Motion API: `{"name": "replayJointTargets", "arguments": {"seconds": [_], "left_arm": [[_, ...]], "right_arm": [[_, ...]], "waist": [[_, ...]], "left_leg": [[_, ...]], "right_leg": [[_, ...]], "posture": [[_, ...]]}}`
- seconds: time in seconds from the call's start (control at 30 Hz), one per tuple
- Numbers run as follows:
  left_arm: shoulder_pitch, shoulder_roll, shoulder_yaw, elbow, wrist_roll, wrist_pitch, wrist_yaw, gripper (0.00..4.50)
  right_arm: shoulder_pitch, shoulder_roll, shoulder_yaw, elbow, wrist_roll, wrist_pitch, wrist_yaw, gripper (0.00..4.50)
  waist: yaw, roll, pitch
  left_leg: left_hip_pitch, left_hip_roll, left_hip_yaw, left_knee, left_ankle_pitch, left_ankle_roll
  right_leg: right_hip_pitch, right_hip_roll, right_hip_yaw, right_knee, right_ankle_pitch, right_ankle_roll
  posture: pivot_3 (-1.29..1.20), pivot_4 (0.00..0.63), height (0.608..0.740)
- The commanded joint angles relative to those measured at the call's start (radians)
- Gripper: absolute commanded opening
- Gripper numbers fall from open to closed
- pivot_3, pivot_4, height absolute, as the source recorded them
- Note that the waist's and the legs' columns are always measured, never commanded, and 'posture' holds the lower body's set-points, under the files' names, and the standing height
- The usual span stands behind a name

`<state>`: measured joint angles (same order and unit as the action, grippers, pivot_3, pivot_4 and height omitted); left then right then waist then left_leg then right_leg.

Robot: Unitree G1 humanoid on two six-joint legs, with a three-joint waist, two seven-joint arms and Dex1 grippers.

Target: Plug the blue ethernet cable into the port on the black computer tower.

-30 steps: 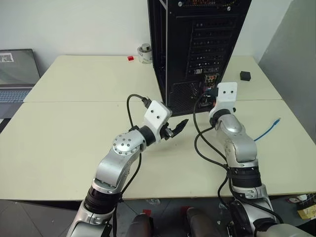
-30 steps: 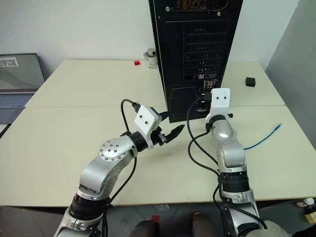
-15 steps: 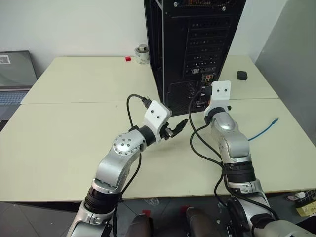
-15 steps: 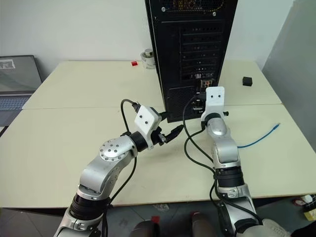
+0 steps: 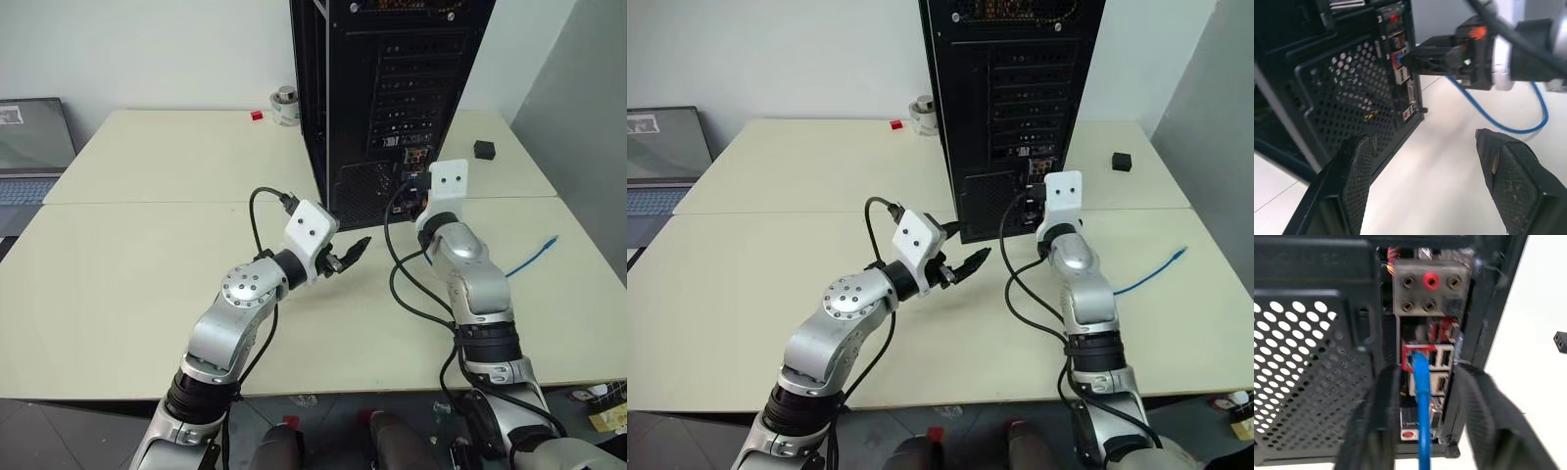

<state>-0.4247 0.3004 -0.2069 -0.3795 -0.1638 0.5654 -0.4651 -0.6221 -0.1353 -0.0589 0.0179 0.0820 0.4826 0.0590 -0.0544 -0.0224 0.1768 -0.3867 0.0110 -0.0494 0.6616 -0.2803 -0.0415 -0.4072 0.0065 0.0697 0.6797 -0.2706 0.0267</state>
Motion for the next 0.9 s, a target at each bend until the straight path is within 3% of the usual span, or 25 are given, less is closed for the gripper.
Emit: {"name": "replayJointTargets", "arguments": {"seconds": [0.03, 0.2, 0.27, 0.67, 0.9], "left_arm": [[-0.013, -0.001, 0.009, -0.004, -0.001, -0.027, -0.007, 3.43], [-0.021, 0.013, 0.034, 0.011, -0.025, -0.004, -0.031, 3.43], [-0.037, 0.047, 0.034, 0.034, -0.006, -0.007, -0.05, 3.43], [-0.113, 0.141, 0.139, 0.138, -0.134, -0.023, -0.221, 3.43], [-0.131, 0.179, 0.165, 0.157, -0.194, -0.006, -0.291, 3.43]], "right_arm": [[0.014, -0.033, -0.027, -0.113, 0.05, 0.045, 0.056, 2.93], [0.057, -0.112, -0.026, -0.222, 0.092, 0.117, 0.139, 4.26], [0.082, -0.176, -0.042, -0.277, 0.129, 0.159, 0.208, 4.46], [0.204, -0.521, -0.137, -0.411, 0.377, 0.187, 0.654, 4.46], [0.206, -0.595, -0.167, -0.358, 0.381, 0.143, 0.694, 4.46]], "waist": [[0.001, 0.0, 0.0], [0.002, 0.0, 0.0], [0.002, 0.0, 0.0], [0.008, -0.001, 0.002], [0.008, -0.001, 0.002]], "left_leg": [[0.0, 0.0, 0.0, 0.0, 0.0, 0.0], [0.0, 0.0, -0.001, 0.0, 0.0, 0.0], [0.0, 0.0, -0.001, 0.0, 0.0, 0.0], [-0.001, -0.001, -0.001, 0.001, 0.0, 0.0], [-0.001, 0.0, -0.001, 0.001, 0.0, 0.0]], "right_leg": [[0.0, 0.0, 0.0, 0.0, 0.0, 0.0], [0.0, 0.0, -0.001, 0.001, 0.0, 0.0], [0.0, 0.001, -0.001, 0.001, 0.0, 0.0], [0.0, 0.001, -0.003, 0.0, 0.0, 0.0], [0.0, 0.001, -0.003, -0.001, 0.0, 0.0]], "posture": [[0.0, 0.15, 0.74], [0.0, 0.15, 0.74], [0.0, 0.15, 0.74], [0.0, 0.15, 0.74], [0.0, 0.15, 0.74]]}}
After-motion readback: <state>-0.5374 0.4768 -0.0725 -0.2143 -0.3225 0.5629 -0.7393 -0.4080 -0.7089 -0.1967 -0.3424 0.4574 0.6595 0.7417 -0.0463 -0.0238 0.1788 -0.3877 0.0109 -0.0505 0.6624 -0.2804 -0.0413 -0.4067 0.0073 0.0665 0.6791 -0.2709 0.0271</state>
